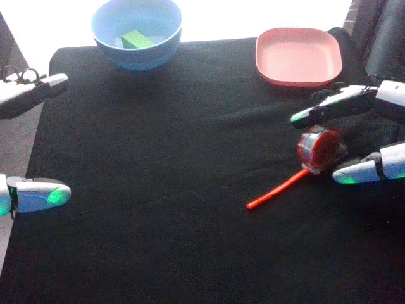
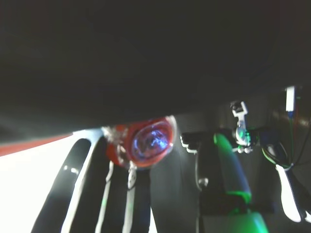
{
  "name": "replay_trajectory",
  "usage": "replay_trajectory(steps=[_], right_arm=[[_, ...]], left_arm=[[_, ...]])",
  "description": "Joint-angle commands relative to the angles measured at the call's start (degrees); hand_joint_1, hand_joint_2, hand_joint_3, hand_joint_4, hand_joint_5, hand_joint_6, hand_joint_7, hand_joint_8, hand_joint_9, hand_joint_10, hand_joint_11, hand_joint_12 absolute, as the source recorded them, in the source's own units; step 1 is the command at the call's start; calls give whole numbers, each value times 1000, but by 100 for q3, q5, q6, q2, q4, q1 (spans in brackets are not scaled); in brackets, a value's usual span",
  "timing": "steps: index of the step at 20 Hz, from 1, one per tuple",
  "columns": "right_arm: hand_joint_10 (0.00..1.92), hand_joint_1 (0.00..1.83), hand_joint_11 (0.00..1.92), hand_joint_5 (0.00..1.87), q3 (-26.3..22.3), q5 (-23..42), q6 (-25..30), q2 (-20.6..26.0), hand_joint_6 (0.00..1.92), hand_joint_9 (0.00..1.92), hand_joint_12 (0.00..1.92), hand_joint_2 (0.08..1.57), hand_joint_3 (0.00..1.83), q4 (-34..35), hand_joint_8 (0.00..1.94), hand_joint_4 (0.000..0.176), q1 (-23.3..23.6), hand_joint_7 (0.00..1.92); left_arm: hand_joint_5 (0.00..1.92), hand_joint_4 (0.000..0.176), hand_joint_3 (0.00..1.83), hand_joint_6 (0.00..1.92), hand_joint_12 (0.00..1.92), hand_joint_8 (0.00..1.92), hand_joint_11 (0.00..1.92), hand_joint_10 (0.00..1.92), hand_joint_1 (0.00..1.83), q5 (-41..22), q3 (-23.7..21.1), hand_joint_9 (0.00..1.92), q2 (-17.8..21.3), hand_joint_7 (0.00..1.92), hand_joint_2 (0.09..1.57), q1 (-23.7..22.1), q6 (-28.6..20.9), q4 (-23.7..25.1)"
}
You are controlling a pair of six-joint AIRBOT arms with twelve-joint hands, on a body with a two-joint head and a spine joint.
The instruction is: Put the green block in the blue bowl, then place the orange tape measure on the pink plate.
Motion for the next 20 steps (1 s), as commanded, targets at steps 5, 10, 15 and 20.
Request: replay_trajectory(steps=[5, 10, 15, 20], right_arm=[[551, 1243, 563, 1044, 24, 445, 31, -15, 562, 925, 1528, 1076, 0, 201, 870, 0, 62, 965], [1900, 1343, 897, 743, 16, 426, -49, -15, 1472, 778, 1919, 1115, 0, 201, 1845, 0, 62, 634], [1921, 1402, 1114, 580, -4, 407, -63, -15, 1921, 1010, 1921, 1080, 3, 200, 1941, 33, 62, 798], [1921, 1436, 1239, 700, -13, 446, -63, 9, 1921, 1151, 1921, 1071, 0, 187, 1941, 52, 115, 949]], left_arm=[[190, 145, 0, 2, 0, 4, 0, 0, 666, -813, 14, 0, -8, 71, 850, 34, -107, -125], [197, 139, 0, 3, 5, 2, 11, 0, 672, -900, 6, 0, -5, 74, 861, 85, -140, -160], [225, 138, 0, 9, 27, 6, 47, 3, 682, -960, -14, 13, 1, 93, 852, 170, -181, -199], [244, 106, 0, 10, 42, 3, 57, 4, 694, -968, -15, 23, 0, 97, 858, 187, -185, -209]])
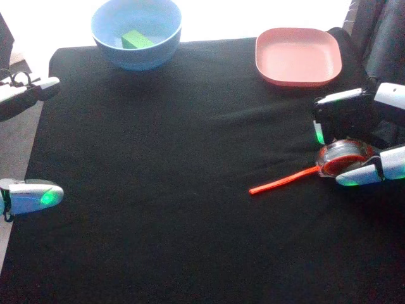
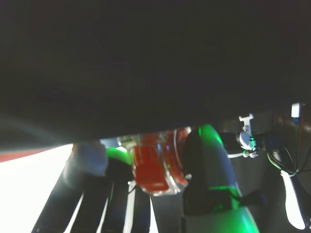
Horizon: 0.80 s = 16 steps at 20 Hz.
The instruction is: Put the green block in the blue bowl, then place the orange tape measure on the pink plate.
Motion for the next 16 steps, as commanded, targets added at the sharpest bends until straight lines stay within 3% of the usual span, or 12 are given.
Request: replay_trajectory(steps=[1, 2, 5, 6, 7, 8, 9, 11, 13, 15, 16], right_arm=[[1921, 1420, 1249, 718, -26, 654, 25, 49, 1921, 1158, 1921, 1069, 0, 252, 1941, 52, 127, 951], [1921, 1428, 1232, 669, -61, 755, 25, 123, 1921, 1136, 1921, 1052, 0, 265, 1941, 0, 186, 922], [1921, 1456, 1216, 772, -150, 980, 24, 409, 1921, 1136, 1921, 1029, 0, 310, 1941, 0, 392, 958], [1921, 1447, 1247, 840, -145, 1021, -43, 489, 1921, 1179, 1921, 1040, 0, 406, 1941, 48, 462, 1024], [1921, 1429, 1278, 855, -141, 1070, -191, 529, 1921, 1206, 1921, 1047, 1, 541, 1941, 70, 595, 1061], [1921, 1461, 1287, 820, -131, 1069, -425, 575, 1921, 1193, 1921, 1069, 2, 656, 1941, 44, 795, 1032], [1921, 1484, 1300, 812, -66, 1065, -597, 576, 1921, 1200, 1921, 1060, 0, 767, 1941, 0, 998, 1030], [1921, 1520, 1061, 789, 280, 925, -726, 369, 1921, 1005, 1921, 1035, 0, 920, 1941, 0, 1463, 908], [1921, 1570, 1117, 820, 743, 496, -843, -4, 1921, 1026, 1921, 1004, 0, 923, 1941, 0, 1924, 944], [1921, 1608, 1024, 767, 1278, -10, -869, -393, 1921, 964, 1921, 996, 0, 923, 1941, 0, 2241, 879], [1856, 1613, 872, 772, 1580, -310, -869, -654, 1887, 929, 1849, 977, 0, 919, 1924, 0, 2350, 858]], left_arm=[[245, 96, 0, 9, 44, 4, 57, 5, 696, -725, -2, 26, 4, 100, 863, -24, -50, -86], [246, 93, 0, 8, 43, 6, 48, 6, 698, -728, -4, 29, 4, 108, 870, -20, -52, -86], [258, 102, 0, 9, 64, 6, 76, 9, 687, -775, -16, 44, 11, 114, 861, 9, -70, -86], [256, 107, 2, 2, 245, 1, 14, 1, 678, -777, -19, 52, 10, 116, 859, 9, -70, -86], [255, 110, 3, 0, 281, 0, 2, 0, 672, -777, -20, 49, 6, 115, 859, 9, -70, -86], [252, 111, 5, 0, 262, 0, 0, 2, 668, -786, -28, 41, 8, 116, 863, 10, -73, -87], [249, 107, 5, 0, 258, 1, 0, 2, 667, -797, -34, 38, 11, 118, 865, 26, -88, -94], [247, 103, 6, 0, 315, 1, 0, 4, 670, -793, -34, 53, 10, 124, 869, 34, -99, -98], [252, 98, 6, 1, 340, 1, 0, 5, 684, -796, -34, 63, 9, 130, 873, 34, -99, -99], [251, 96, 2, 0, 351, 0, 0, 2, 682, -787, -33, 67, 4, 128, 866, 32, -99, -98], [247, 97, 0, 1, 290, 1, 0, 6, 676, -789, -32, 50, 2, 123, 864, 33, -99, -97]])
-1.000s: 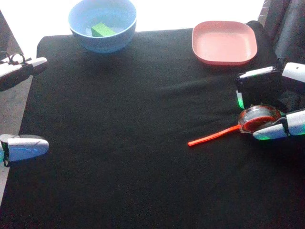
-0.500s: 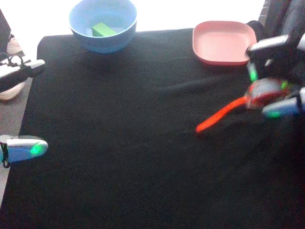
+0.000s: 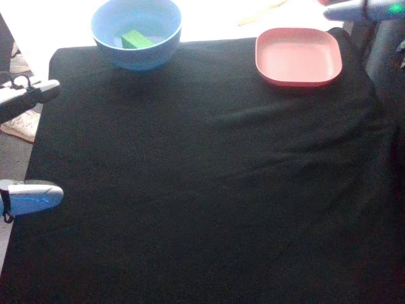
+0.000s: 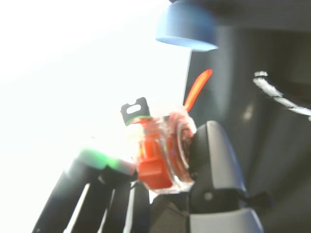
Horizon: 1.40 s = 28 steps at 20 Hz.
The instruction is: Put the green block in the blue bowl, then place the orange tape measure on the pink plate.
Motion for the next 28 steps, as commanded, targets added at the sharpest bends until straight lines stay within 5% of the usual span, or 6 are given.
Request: replay_trajectory(steps=[1, 10, 13, 16, 23, 28], right_arm=[[1321, 1724, 821, 769, 144, 59, 35, -114, 1811, 1015, 1366, 964, 64, 149, 1745, 0, 128, 864], [1523, 1345, 651, 648, 1185, -1384, 714, -1112, 1106, 695, 1779, 984, 0, -1369, 1184, 0, 267, 743], [177, 960, 16, 248, 1186, -1296, 893, -1089, 51, 227, 765, 856, 0, -1456, 96, 49, 268, 290], [0, 729, 0, 1, 919, -875, 1102, -771, 0, 1, 8, 804, 0, -1310, 1, 173, 268, 3], [0, 704, 0, 0, -1380, 1819, 167, 1242, 0, 0, 0, 816, 6, 684, 0, 176, -477, 0], [0, 800, 0, 0, -2310, 3836, -29, 1628, 0, 0, 0, 834, 13, 1823, 0, 176, -1546, 0]], left_arm=[[247, 94, 0, 2, 279, 2, 0, 8, 676, -703, 9, 52, -3, 125, 862, -28, -31, -61], [260, 113, 5, 2, 289, 0, 0, 0, 696, -726, 50, 42, -60, 118, 884, -80, -76, 30], [255, 111, 4, 0, 255, 0, 0, 3, 711, -733, 53, 35, -69, 106, 886, -77, -76, 29], [259, 75, 2, 0, 348, 4, 0, 7, 700, -880, 19, 68, -59, 136, 887, -50, -76, 14], [214, 87, 0, 0, 282, 2, 0, 8, 704, -1525, -75, 120, 108, 176, 870, 26, -75, -23], [86, 167, 3, 0, 496, 3, 0, 4, 624, -2236, -186, 86, 123, 86, 958, -82, 64, 4]])
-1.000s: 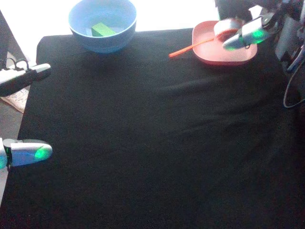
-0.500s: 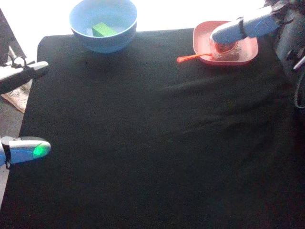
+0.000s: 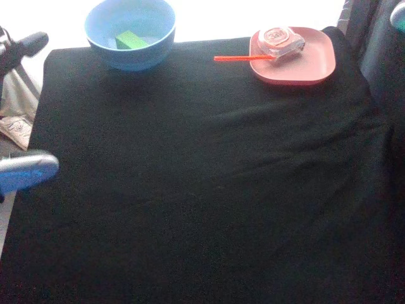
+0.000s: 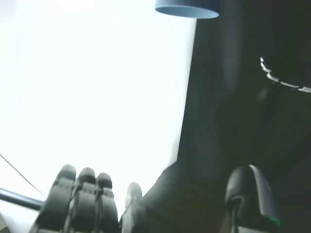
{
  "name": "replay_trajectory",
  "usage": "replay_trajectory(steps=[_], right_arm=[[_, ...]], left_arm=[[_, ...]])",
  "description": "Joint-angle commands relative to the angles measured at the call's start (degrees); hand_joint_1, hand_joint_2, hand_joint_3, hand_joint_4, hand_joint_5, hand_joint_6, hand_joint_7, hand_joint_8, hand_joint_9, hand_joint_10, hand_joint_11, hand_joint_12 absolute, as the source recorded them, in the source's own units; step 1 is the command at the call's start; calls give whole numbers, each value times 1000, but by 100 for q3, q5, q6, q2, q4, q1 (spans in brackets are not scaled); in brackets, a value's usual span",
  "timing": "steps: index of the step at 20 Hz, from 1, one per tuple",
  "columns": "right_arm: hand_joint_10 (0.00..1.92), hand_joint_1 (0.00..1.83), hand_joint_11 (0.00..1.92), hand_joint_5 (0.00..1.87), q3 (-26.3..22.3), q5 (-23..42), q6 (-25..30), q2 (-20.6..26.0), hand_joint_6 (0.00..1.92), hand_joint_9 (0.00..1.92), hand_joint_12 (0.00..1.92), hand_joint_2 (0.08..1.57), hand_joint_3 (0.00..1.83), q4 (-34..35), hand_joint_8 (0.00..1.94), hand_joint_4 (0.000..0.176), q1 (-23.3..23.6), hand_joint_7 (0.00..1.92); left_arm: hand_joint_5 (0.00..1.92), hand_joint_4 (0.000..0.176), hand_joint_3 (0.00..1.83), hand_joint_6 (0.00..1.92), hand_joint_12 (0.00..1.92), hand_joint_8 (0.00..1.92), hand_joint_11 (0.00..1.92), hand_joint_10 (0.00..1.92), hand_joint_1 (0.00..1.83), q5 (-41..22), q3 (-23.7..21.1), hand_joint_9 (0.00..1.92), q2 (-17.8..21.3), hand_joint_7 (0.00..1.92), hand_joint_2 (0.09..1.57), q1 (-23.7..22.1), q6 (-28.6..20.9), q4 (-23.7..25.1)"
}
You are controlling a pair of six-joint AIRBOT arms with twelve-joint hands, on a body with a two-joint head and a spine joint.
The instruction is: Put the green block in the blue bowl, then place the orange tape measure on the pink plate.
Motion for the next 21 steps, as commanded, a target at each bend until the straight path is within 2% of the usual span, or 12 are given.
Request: replay_trajectory(steps=[1, 3, 5, 7, 9, 10, 12, 15, 16, 17, 19, 21], right_arm=[[0, 798, 0, 0, -82, 1238, 38, -85, 0, 0, 0, 832, 11, 412, 0, 176, -154, 0], [0, 698, 0, 0, -307, 1961, 38, -205, 0, 0, 0, 822, 5, 933, 0, 176, -682, 0], [0, 707, 0, 0, -522, 2383, 38, -297, 0, 0, 0, 876, 23, 1341, 0, 176, -1072, 0], [0, 777, 0, 0, -584, 2382, 38, -485, 0, 0, 0, 904, 2, 1396, 0, 174, -1181, 0], [0, 738, 0, 0, -589, 2382, 79, -603, 0, 0, 0, 927, 10, 1382, 0, 176, -1276, 0], [0, 732, 0, 0, -594, 2383, 151, -613, 0, 0, 0, 911, 2, 1347, 0, 176, -1306, 0], [0, 757, 0, 0, -604, 2383, 238, -580, 0, 0, 0, 938, 10, 1203, 0, 176, -1306, 0], [0, 405, 0, 0, -786, 2387, 236, -447, 0, 0, 0, 1044, 23, 705, 0, 143, -1303, 0], [13, 378, 4, 0, -859, 2389, 207, -367, 0, 90, 2, 1048, 7, 607, 6, 107, -1302, 69], [11, 367, 10, 0, -928, 2390, 102, -264, 0, 129, 5, 1074, 4, 491, 7, 81, -1279, 123], [0, 274, 45, 0, -924, 2390, 26, -46, 0, 99, 25, 1194, 13, 261, 0, 85, -894, 61], [8, 484, 160, 362, -928, 2390, 30, 44, 19, 348, 410, 1154, 0, 124, 19, 17, -706, 261]], left_arm=[[65, 174, 0, 0, 510, 2, 0, 4, 529, -815, 49, 86, -48, 92, 952, -117, 32, -75], [3, 141, 0, 0, 484, 0, 0, 1, 459, -813, 136, 98, -228, 75, 893, -285, 10, 49], [0, 138, 2, 0, 438, 0, 0, 0, 370, -815, 122, 41, -355, 10, 942, -415, 5, 196], [0, 57, 17, 0, 147, 0, 0, 4, 435, -815, 89, 28, -478, 0, 1026, -469, -32, 282], [0, 51, 13, 0, 28, 0, 0, 0, 414, -816, 124, 2, -548, 0, 1071, -473, -102, 263], [0, 31, 26, 0, 44, 0, 69, 0, 440, -816, 151, 0, -560, 0, 1112, -507, -150, 250], [0, 41, 22, 0, 59, 6, 104, 15, 217, -817, 174, 47, -566, 21, 1132, -581, -161, 238], [29, 45, 2, 0, 203, 1, 277, 10, 8, -819, 207, 264, -578, 160, 1132, -688, -150, 202], [5, 83, 11, 0, 402, 0, 264, 1, 144, -819, 223, 261, -560, 100, 1116, -807, -81, 280], [0, 69, 0, 0, 614, 1, 184, 14, 180, -820, 235, 249, -500, 86, 1120, -1036, 92, 389], [0, 90, 7, 0, 743, 0, 6, 0, 108, -821, 285, 214, -433, 2, 1192, -1372, 324, 484], [520, 0, 0, 256, 1028, 19, 77, 31, 353, -822, 336, 471, -433, 467, 1166, -1651, 344, 667]])
